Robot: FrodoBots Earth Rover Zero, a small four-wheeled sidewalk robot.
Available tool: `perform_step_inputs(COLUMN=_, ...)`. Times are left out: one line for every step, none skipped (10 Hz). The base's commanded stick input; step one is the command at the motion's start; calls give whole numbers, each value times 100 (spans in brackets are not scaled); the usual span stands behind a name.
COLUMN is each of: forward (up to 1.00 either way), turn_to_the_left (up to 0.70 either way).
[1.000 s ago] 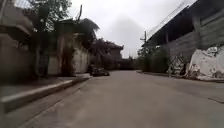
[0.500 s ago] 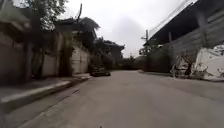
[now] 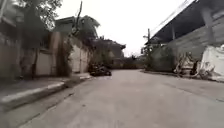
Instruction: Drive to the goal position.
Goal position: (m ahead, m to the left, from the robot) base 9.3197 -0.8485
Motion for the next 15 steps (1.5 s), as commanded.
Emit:
perform_step_inputs(forward=85, turn_to_the_left=0)
perform_step_inputs(forward=85, turn_to_the_left=0)
perform_step_inputs(forward=85, turn_to_the_left=0)
perform_step_inputs(forward=85, turn_to_the_left=0)
perform_step_inputs(forward=85, turn_to_the_left=0)
perform_step_inputs(forward=85, turn_to_the_left=0)
perform_step_inputs(forward=85, turn_to_the_left=0)
perform_step_inputs(forward=85, turn_to_the_left=-28)
perform_step_inputs(forward=85, turn_to_the_left=-33)
perform_step_inputs(forward=85, turn_to_the_left=-21)
perform_step_inputs(forward=85, turn_to_the_left=-2)
perform_step_inputs(forward=85, turn_to_the_left=0)
perform_step_inputs(forward=85, turn_to_the_left=0)
perform_step_inputs(forward=85, turn_to_the_left=0)
perform_step_inputs(forward=85, turn_to_the_left=0)
